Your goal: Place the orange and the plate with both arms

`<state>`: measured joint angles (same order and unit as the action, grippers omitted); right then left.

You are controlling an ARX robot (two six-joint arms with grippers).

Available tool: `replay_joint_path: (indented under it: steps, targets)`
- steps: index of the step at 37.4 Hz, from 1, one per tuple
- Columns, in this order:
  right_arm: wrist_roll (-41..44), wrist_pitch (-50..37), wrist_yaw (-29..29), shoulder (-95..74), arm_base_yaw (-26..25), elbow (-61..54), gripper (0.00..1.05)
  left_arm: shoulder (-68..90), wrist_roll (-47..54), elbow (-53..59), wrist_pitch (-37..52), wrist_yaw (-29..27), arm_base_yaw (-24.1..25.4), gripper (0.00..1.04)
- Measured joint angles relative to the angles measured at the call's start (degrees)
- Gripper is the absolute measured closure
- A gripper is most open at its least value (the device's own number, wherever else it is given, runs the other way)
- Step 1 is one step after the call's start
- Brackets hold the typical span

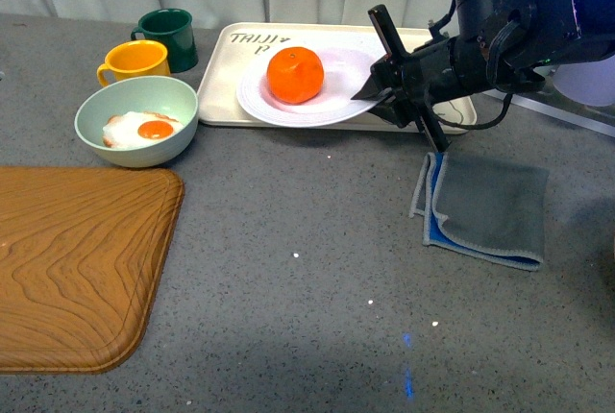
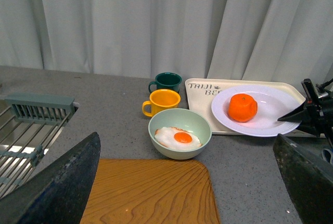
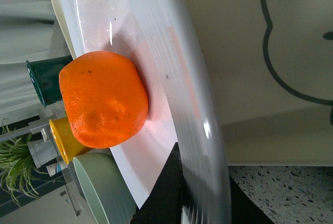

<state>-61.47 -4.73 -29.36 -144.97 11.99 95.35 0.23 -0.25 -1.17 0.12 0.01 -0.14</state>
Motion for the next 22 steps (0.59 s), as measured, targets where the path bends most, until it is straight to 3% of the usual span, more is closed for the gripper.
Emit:
replay_joint_path:
  steps: [1,7,12,18,20,22]
  targets:
    - [0.35,0.11,0.20,0.00,-0.02,0.13,1.01,0.00,0.00,0.00,0.00,-0.02,0.00,0.07]
    - [4.07,-0.24,3.74,1.01,-0.17,-1.25,0.72,0.00,0.00,0.00,0.00,-0.02,0.00,0.07]
    - [12.85,-1.84,8.20,6.40,-0.44,-6.73,0.46,0.00,0.00,0.00,0.00,-0.02,0.00,0.07]
    - [23.10,-6.84,13.73,14.03,-0.50,-14.25,0.22,0.00,0.00,0.00,0.00,0.00,0.00,0.07]
    - [28.26,-12.24,17.81,15.98,-0.26,-17.70,0.19,0.00,0.00,0.00,0.00,-0.02,0.00,0.07]
    - [33.44,-22.93,25.16,17.51,0.02,-22.25,0.25,0.00,0.00,0.00,0.00,-0.07,0.00,0.07]
